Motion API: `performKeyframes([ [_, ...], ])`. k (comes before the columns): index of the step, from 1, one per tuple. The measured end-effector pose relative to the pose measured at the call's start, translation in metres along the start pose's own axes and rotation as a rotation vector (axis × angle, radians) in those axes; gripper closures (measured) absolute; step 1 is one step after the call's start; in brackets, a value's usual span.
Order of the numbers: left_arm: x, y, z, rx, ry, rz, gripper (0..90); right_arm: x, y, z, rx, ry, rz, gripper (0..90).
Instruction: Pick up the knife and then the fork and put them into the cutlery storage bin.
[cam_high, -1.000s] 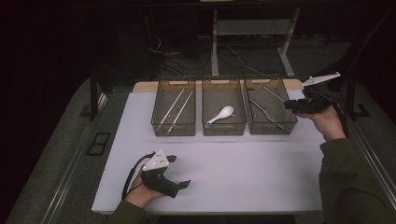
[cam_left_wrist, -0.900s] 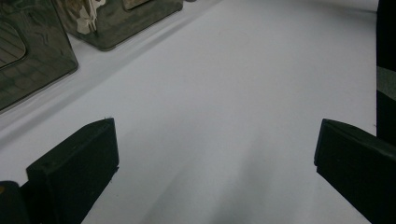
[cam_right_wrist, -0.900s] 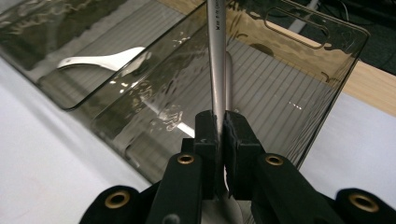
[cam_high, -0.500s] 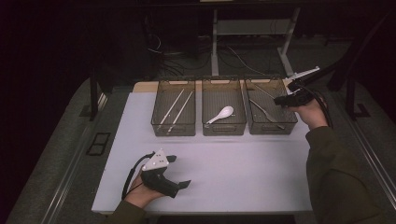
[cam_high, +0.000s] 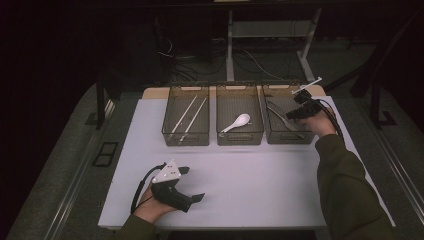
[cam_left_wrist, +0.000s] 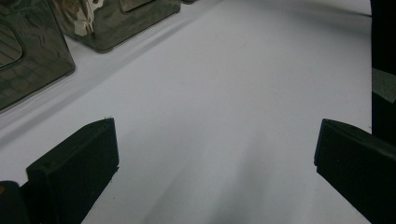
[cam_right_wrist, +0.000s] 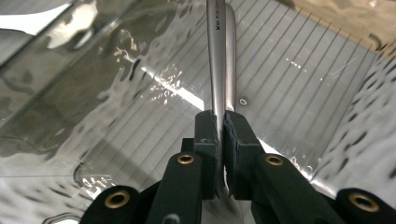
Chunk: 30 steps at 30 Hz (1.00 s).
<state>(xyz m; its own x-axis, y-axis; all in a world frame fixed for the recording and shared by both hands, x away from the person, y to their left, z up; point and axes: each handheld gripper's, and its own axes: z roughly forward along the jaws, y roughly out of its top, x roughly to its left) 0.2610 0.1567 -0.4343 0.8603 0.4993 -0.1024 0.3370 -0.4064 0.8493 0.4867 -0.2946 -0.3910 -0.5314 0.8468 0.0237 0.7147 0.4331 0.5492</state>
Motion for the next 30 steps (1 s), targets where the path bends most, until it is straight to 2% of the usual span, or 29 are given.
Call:
performKeyframes([
  [9, 0.0, 0.0, 0.0, 0.005, 0.001, 0.004, 0.0, 0.0, -0.003, 0.007, 0.025, 0.007, 0.008, 83.5],
  [12, 0.0, 0.0, 0.0, 0.005, 0.0, 0.005, 0.0, 0.0, -0.003, 0.006, 0.013, 0.009, 0.014, 83.4],
  [21, 0.0, 0.0, 0.0, 0.005, -0.001, 0.003, 0.0, -0.002, -0.003, -0.004, -0.072, 0.034, 0.047, 64.1],
  [24, 0.0, 0.0, 0.001, 0.007, 0.0, 0.003, 0.0, -0.003, -0.004, -0.008, -0.102, 0.078, 0.065, 59.1],
  [29, 0.0, 0.0, 0.0, 0.003, -0.001, 0.004, 0.0, -0.003, -0.007, -0.016, -0.162, 0.088, 0.07, 50.3],
  [30, 0.0, 0.0, 0.0, 0.005, -0.001, 0.006, 0.0, -0.003, -0.007, -0.018, -0.178, 0.104, 0.075, 48.5],
])
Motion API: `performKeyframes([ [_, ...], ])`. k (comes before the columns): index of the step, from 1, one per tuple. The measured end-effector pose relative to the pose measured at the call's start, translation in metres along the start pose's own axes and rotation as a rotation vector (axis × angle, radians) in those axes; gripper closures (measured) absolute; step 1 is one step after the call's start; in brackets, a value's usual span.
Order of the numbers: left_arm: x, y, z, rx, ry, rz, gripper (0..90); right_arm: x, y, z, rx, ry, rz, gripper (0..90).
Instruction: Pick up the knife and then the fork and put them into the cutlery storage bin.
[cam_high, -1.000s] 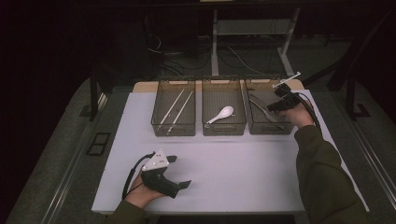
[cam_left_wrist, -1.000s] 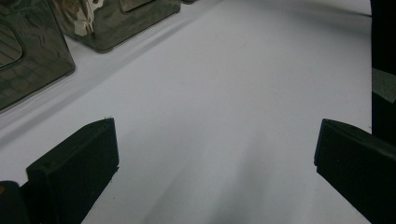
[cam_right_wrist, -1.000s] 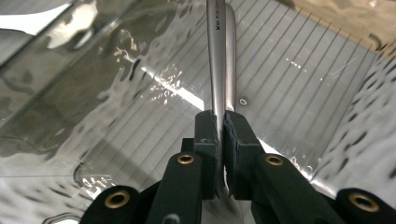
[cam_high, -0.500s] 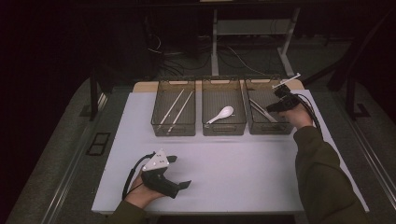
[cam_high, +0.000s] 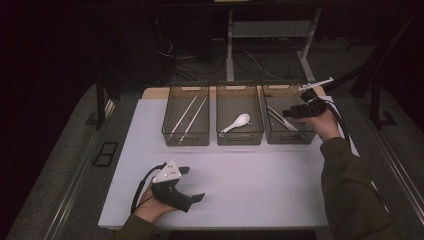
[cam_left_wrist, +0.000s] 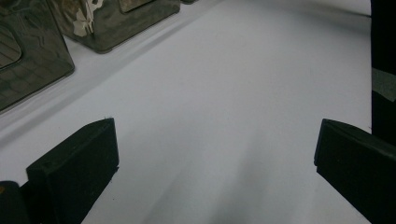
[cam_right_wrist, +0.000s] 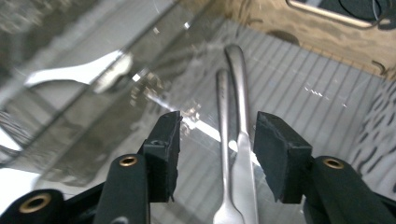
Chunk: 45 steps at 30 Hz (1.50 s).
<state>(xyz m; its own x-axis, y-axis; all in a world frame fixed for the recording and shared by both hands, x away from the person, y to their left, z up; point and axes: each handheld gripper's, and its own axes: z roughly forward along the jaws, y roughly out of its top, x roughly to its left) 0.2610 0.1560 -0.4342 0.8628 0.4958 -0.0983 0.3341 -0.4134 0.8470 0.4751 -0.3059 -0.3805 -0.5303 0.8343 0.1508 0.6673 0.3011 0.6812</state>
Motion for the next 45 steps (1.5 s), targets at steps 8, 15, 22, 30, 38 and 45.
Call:
performKeyframes([
  [8, 0.001, 0.0, 0.0, -0.007, 0.001, -0.011, 0.0, 0.005, -0.006, -0.014, -0.079, 0.013, -0.005, 37.1],
  [15, 0.001, 0.0, -0.001, -0.004, 0.003, -0.009, 0.0, 0.01, -0.016, -0.028, -0.149, 0.054, -0.014, 32.8],
  [22, 0.003, 0.0, -0.001, -0.004, 0.007, -0.005, 0.0, 0.02, -0.026, -0.037, -0.187, 0.054, -0.041, 27.7],
  [30, 0.007, 0.0, -0.002, -0.012, 0.011, -0.006, 0.0, 0.043, -0.038, -0.046, -0.2, 0.008, -0.1, 22.7],
  [38, 0.006, 0.0, -0.002, -0.006, 0.011, -0.005, 0.0, 0.061, -0.052, -0.055, -0.233, 0.015, -0.135, 20.5],
  [45, 0.006, 0.0, -0.001, -0.008, 0.008, -0.003, 0.0, 0.071, -0.07, -0.059, -0.255, 0.04, -0.143, 19.6],
])
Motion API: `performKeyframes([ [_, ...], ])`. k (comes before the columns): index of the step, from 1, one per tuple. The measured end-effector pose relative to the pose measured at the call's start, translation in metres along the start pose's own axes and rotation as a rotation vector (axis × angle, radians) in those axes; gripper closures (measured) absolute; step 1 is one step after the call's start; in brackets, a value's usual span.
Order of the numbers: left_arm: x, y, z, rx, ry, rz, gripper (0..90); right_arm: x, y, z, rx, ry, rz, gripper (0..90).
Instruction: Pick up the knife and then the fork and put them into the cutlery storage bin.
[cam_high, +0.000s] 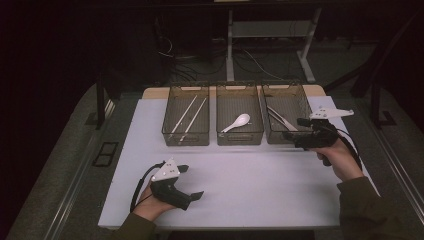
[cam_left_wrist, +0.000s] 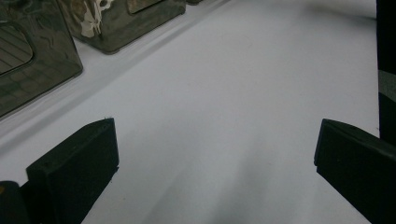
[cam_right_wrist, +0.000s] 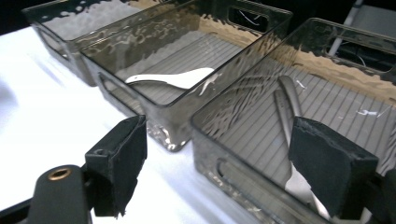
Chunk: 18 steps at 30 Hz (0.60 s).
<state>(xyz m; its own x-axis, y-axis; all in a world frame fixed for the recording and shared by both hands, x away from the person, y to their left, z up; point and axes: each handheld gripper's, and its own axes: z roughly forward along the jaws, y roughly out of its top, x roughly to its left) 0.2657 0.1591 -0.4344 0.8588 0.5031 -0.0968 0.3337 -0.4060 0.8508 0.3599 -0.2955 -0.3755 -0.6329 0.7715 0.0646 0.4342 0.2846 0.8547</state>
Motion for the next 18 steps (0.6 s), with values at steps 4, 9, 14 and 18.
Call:
performKeyframes([
  [4, -0.001, 0.001, -0.001, 0.003, 0.001, 0.002, 0.0, 0.004, -0.008, -0.004, 0.0, -0.004, 0.002, 19.1],
  [9, -0.002, 0.0, 0.0, 0.002, -0.001, 0.001, 0.0, 0.008, -0.018, -0.01, -0.011, 0.005, 0.018, 19.1],
  [14, -0.002, 0.0, -0.001, 0.003, -0.002, 0.002, 0.0, 0.016, -0.025, -0.014, -0.018, 0.021, 0.022, 19.1],
  [18, -0.002, 0.0, 0.0, 0.001, -0.004, 0.004, 0.0, 0.024, -0.033, -0.016, -0.014, 0.021, -0.001, 19.1],
])
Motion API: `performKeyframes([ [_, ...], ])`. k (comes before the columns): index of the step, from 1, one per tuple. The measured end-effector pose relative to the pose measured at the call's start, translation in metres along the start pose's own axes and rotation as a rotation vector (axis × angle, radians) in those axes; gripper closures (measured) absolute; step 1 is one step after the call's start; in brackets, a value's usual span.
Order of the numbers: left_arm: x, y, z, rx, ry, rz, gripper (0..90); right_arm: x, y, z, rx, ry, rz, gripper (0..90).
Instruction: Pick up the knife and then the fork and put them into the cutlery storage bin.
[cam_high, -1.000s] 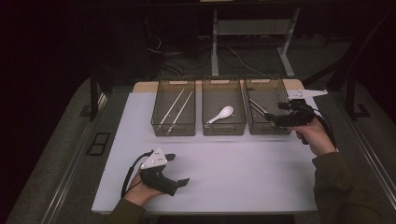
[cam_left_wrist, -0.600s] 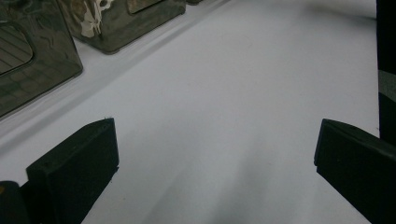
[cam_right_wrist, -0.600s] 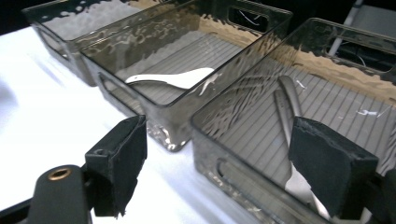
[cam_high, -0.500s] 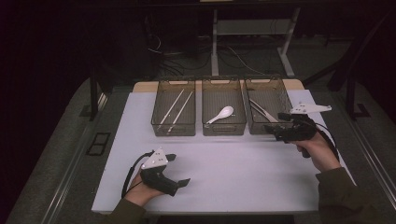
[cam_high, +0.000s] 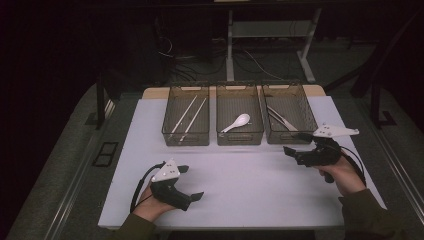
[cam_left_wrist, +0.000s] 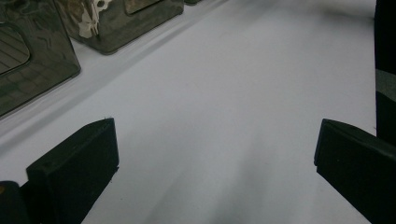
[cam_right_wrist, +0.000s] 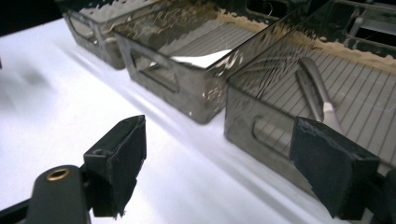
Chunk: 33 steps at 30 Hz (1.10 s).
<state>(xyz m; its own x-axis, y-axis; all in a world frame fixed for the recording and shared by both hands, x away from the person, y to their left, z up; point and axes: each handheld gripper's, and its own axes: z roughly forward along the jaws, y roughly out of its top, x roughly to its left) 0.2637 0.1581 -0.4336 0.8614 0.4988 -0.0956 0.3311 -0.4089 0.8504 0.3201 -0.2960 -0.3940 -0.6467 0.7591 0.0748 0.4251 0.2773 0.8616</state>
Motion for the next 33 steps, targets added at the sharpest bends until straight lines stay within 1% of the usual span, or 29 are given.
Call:
performKeyframes([
  [3, 0.0, 0.0, 0.0, 0.0, 0.0, 0.001, 0.0, 0.005, -0.006, -0.002, 0.005, 0.006, -0.01, 18.7],
  [8, 0.0, 0.0, 0.0, 0.0, -0.001, 0.0, 0.0, 0.012, -0.014, -0.006, -0.006, 0.017, -0.012, 18.7],
  [11, 0.0, 0.0, 0.0, 0.0, -0.002, 0.001, 0.0, 0.016, -0.019, -0.009, 0.001, 0.011, -0.029, 18.7],
  [14, 0.0, 0.0, 0.0, 0.001, -0.003, 0.002, 0.0, 0.019, -0.025, -0.011, 0.002, 0.014, -0.031, 18.7],
  [19, 0.0, 0.0, 0.0, 0.001, -0.003, -0.001, 0.0, 0.023, -0.034, -0.014, 0.014, 0.02, -0.029, 18.7],
  [23, 0.0, 0.0, 0.0, 0.005, -0.003, 0.001, 0.0, 0.027, -0.041, -0.017, 0.014, 0.027, -0.024, 18.7],
  [24, 0.0, 0.0, 0.0, 0.006, -0.002, 0.008, 0.0, 0.028, -0.042, -0.018, 0.013, 0.027, -0.023, 18.7],
  [26, 0.0, 0.0, 0.0, 0.004, -0.003, 0.005, 0.0, 0.029, -0.045, -0.019, 0.011, 0.03, -0.023, 18.7],
  [30, -0.001, 0.0, 0.0, 0.003, -0.003, 0.002, 0.0, 0.032, -0.05, -0.022, 0.009, 0.038, -0.006, 18.7],
  [31, -0.001, 0.0, 0.0, 0.003, -0.003, 0.002, 0.0, 0.032, -0.052, -0.022, 0.008, 0.042, -0.01, 18.7],
  [33, -0.001, 0.0, 0.0, 0.003, -0.003, 0.001, 0.0, 0.033, -0.055, -0.022, 0.006, 0.049, -0.006, 15.6],
])
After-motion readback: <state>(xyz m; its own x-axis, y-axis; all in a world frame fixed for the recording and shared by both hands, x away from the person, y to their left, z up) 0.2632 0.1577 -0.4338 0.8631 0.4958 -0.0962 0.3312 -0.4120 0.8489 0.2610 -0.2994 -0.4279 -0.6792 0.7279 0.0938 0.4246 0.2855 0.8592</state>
